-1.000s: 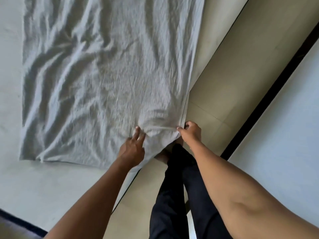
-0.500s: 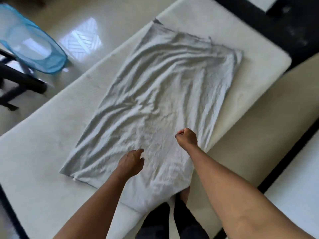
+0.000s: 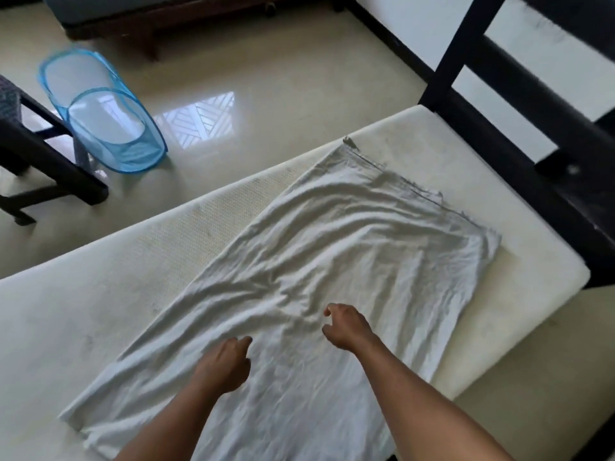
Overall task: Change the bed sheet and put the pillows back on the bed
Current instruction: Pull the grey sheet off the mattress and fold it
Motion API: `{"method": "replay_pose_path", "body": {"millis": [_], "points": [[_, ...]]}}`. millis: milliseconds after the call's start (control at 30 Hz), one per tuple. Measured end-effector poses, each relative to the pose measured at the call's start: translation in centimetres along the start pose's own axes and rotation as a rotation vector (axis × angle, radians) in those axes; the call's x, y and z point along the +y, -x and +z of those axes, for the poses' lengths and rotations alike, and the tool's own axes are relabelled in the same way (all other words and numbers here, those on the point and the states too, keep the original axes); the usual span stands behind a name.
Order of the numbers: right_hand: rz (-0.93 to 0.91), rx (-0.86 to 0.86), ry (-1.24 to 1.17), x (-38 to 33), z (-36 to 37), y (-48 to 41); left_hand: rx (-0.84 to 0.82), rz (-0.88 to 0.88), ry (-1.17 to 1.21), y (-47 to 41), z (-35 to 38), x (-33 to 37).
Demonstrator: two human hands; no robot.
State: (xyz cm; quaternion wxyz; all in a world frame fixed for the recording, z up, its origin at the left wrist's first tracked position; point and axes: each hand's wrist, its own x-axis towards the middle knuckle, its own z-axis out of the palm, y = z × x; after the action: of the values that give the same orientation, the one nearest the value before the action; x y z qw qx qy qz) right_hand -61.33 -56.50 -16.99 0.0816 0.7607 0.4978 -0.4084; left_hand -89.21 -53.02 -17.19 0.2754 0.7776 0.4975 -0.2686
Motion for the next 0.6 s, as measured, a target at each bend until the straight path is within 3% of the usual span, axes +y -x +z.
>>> {"method": "replay_pose_path", "body": {"millis": [133,300,400,500,600], "points": [[-0.144,0.056,0.234,2.4,-4.2,-8.1,0.001,0.018,0.084,-8.3,-2.7,5.2],[-0.34,0.15,0.425,6.0,-9.7,-22.0,0.138,-0.04,-0.003,-24.8,-6.6,10.8],[-0.299,0.179,0.445,7.9,-14.7,-29.5,0.185,-0.044,-0.081,-32.0,-9.7,12.6],[-0.181,0.161,0.423,9.9,-19.3,-35.8,0.121,-0.064,-0.116,-36.7,-12.3,14.0],[-0.186,0.135,0.442,10.8,-22.7,-40.7,0.078,-0.136,-0.138,-40.1,-14.1,15.2]]}}
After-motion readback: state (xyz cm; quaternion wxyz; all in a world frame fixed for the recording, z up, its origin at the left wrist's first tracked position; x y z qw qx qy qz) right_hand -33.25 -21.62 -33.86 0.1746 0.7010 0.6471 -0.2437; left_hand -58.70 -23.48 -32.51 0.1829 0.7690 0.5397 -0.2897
